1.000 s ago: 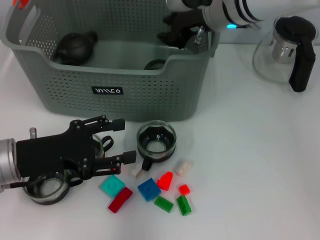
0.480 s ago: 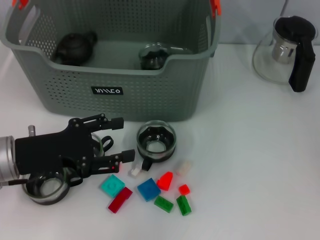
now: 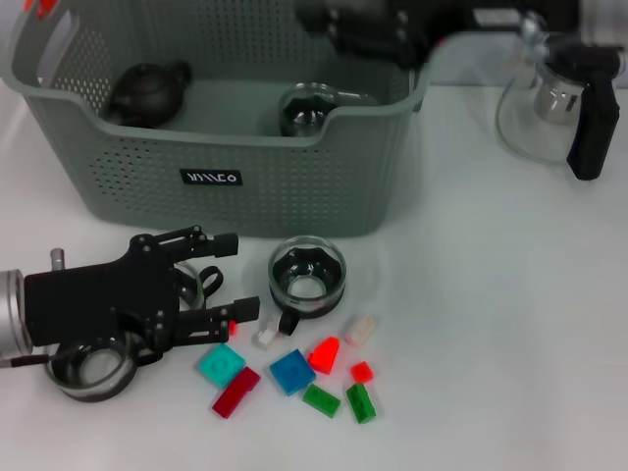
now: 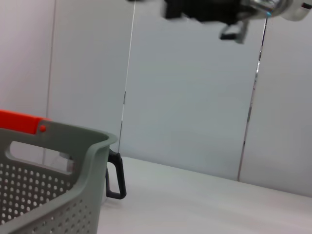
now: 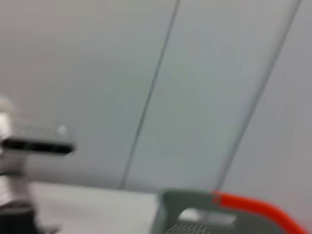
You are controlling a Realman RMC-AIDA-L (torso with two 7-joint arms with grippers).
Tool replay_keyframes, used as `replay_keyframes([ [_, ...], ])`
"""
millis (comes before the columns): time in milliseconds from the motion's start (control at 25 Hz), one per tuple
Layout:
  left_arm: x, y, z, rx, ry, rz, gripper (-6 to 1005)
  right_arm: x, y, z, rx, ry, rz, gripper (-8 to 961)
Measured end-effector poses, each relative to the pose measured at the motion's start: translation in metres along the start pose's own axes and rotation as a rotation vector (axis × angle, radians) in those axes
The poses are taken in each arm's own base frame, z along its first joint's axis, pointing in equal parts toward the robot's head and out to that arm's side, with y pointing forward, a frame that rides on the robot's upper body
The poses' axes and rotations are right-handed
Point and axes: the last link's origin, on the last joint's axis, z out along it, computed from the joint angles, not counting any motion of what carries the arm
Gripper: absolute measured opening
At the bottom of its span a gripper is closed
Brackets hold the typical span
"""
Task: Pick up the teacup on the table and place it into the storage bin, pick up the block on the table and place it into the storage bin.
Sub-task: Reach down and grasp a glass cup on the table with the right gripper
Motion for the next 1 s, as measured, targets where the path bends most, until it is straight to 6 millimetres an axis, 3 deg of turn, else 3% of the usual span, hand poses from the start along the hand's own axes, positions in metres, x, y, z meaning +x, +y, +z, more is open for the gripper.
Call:
replay_keyframes([
  [240,-0.004,0.002,0.000,-0.019,-0.034,-0.002,798,0.025,0.025,-0.026,-0.186,0.158,0.052,501],
  [440,-0.006,0.003,-0.001,-0.025,-0.053,0.000,798,0.036,0.036,-0.028,-0.302,0.296,0.099,499],
  [640,-0.010,0.004,-0.004,-0.039,-0.093,0.003,797,0.041,0.043,-0.011,-0.396,0.396,0.137,497],
  [1000,-0.011,0.005,-0.010,-0.032,-0.106,0.024,797,0.066,0.045,0.038,-0.508,0.609,0.147,496],
])
